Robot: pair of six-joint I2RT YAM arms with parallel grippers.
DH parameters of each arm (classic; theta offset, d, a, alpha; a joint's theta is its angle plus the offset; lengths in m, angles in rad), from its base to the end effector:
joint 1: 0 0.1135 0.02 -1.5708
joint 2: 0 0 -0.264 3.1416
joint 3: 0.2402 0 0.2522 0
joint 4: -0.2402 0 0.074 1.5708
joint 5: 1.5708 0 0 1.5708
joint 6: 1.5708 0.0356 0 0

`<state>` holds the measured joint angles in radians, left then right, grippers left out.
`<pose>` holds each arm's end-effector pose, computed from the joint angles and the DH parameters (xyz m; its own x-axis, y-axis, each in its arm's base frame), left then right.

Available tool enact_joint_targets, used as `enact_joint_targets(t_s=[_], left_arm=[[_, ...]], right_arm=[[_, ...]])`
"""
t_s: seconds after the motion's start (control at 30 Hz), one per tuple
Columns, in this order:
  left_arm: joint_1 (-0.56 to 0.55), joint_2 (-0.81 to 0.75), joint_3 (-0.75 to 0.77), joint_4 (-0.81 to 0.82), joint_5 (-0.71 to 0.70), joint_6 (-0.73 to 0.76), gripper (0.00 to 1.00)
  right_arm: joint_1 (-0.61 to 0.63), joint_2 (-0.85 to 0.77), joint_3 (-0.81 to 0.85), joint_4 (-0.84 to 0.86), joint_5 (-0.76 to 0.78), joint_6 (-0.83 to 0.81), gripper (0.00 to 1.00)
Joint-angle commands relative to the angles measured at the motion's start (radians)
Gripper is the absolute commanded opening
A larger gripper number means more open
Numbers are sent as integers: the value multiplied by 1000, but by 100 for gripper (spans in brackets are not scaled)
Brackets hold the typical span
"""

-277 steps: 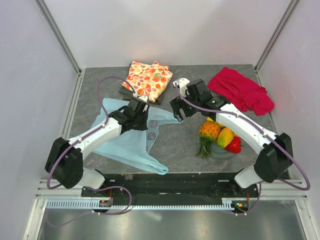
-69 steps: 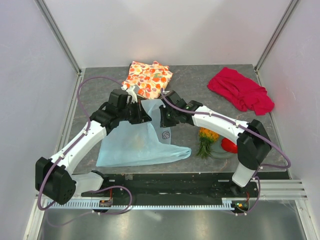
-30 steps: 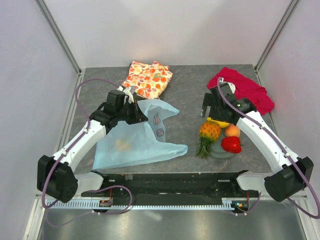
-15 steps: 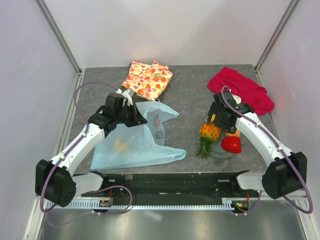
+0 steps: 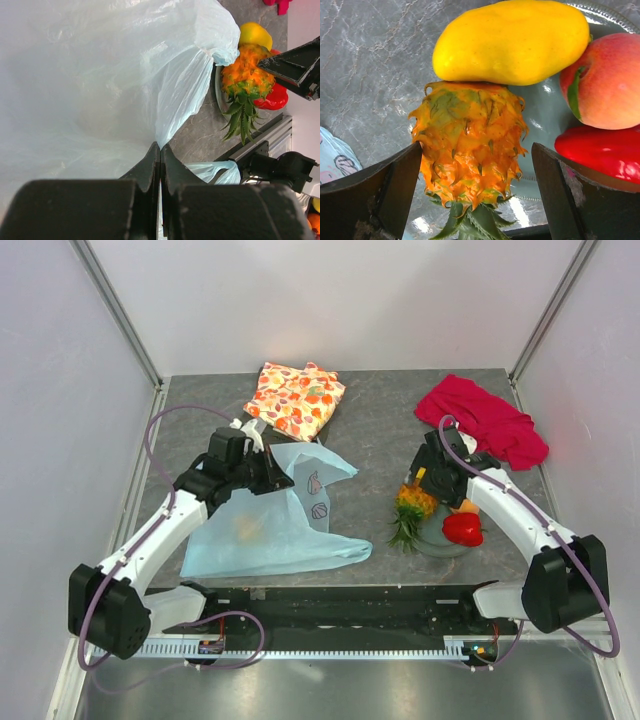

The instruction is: Place the fruits into the plastic bag

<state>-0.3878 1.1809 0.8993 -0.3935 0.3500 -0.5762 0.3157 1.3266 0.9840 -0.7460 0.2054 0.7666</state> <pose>0.2319 -0.1079 0.2801 -0.8137 -0.2205 -0.5378 0.1905 0.7731 -0.6050 0.2471 0.0731 0.2474 -0.7551 0.4678 -0.4594 0.4301 0.8823 0.1915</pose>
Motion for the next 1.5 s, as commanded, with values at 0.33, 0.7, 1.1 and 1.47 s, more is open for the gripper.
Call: enact_joint_targets(t_s=[0.33, 0.7, 1.1, 1.47], left_arm=[[3, -27, -11, 36, 21, -30, 2], [4, -21, -19, 44, 27, -34, 2], [4, -21, -25, 48, 32, -37, 2], [4, -12, -25, 51, 33, -36, 2]], right_arm=[[-1, -64, -1, -12, -51, -12, 98], [-1, -72, -21, -53, 2, -75, 98], [0, 8, -53, 3, -3, -101, 98], [0, 65, -74, 27, -14, -107, 98]])
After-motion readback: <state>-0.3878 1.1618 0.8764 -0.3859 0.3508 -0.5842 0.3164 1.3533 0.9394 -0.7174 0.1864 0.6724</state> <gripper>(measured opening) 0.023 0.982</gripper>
